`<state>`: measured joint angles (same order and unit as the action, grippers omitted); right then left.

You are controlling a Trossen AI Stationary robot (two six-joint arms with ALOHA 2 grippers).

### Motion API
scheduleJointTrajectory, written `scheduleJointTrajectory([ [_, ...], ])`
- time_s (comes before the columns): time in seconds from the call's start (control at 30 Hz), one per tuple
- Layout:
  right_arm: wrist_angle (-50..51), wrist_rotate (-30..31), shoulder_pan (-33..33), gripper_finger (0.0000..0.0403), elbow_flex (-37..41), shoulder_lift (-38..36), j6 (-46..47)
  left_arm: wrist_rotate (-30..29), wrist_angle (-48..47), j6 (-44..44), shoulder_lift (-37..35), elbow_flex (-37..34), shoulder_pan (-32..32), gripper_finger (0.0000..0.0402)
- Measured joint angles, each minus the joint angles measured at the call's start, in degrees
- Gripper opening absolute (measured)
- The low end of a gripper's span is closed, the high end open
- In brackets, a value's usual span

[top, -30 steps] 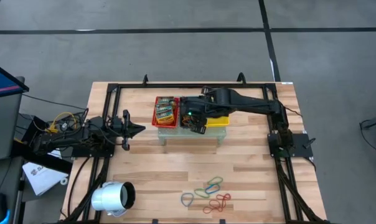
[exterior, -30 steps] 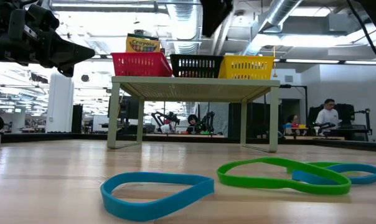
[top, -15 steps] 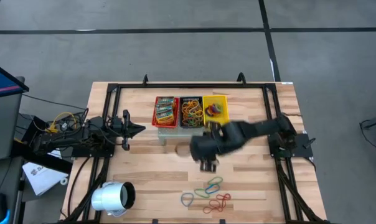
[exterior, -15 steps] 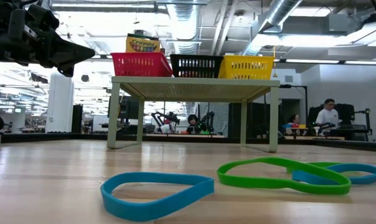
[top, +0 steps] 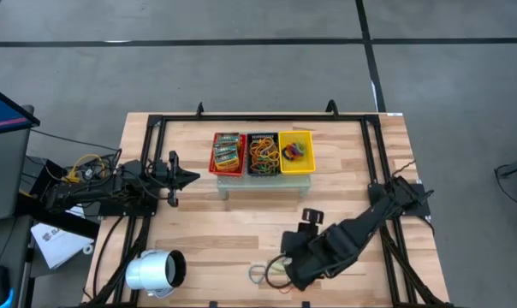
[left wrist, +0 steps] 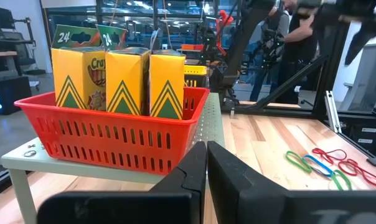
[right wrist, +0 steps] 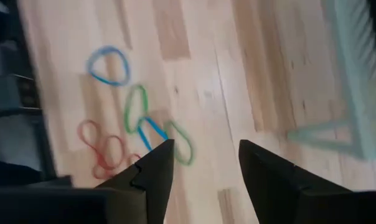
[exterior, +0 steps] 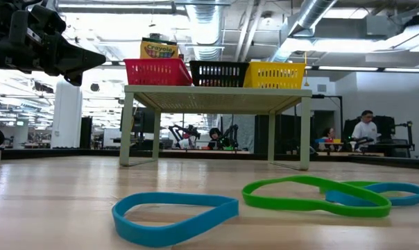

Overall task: Pick & Place Office Desk Supplies
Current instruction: Put the green rubber band into the black bin on the shelf

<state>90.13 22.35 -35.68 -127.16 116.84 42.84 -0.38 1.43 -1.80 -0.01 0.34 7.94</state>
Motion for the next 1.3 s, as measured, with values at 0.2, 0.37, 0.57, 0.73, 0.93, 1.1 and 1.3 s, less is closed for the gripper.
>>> scheduleJointTrajectory([
  [0.2, -0.9, -0.1, -1.2, 0.0203, 12.6, -0.7, 2.3, 0.0, 0.0, 0.0, 0.0, 0.0, 0.0, 0.0008],
  [0.37, -6.4, -2.2, 0.2, 0.0225, 24.5, -0.9, 2.0, 0.0, 0.0, 0.0, 0.0, 0.0, 0.0, 0.0008],
  [0.57, -8.4, -6.0, 0.3, 0.0223, 38.9, -7.3, -2.0, 0.0, 0.0, 0.0, 0.0, 0.0, 0.0, 0.0008],
  [0.73, -22.1, -3.3, 0.6, 0.0211, 52.7, -22.6, -2.2, 0.0, 0.1, 0.0, 0.0, 0.0, 0.0, 0.0008],
  [0.93, -49.4, 1.3, 1.1, 0.0194, 70.4, -39.8, 0.3, 0.0, 0.1, 0.0, 0.0, 0.0, 0.0, 0.0008],
  [1.1, -60.6, -3.9, 2.1, 0.0185, 77.9, -41.2, -0.7, 0.0, 0.1, 0.0, 0.0, 0.0, 0.0, 0.0008],
  [1.3, -65.5, -15.9, 3.6, 0.0177, 78.0, -31.6, -3.5, 0.0, 0.1, 0.0, 0.0, 0.0, 0.0, 0.0008],
])
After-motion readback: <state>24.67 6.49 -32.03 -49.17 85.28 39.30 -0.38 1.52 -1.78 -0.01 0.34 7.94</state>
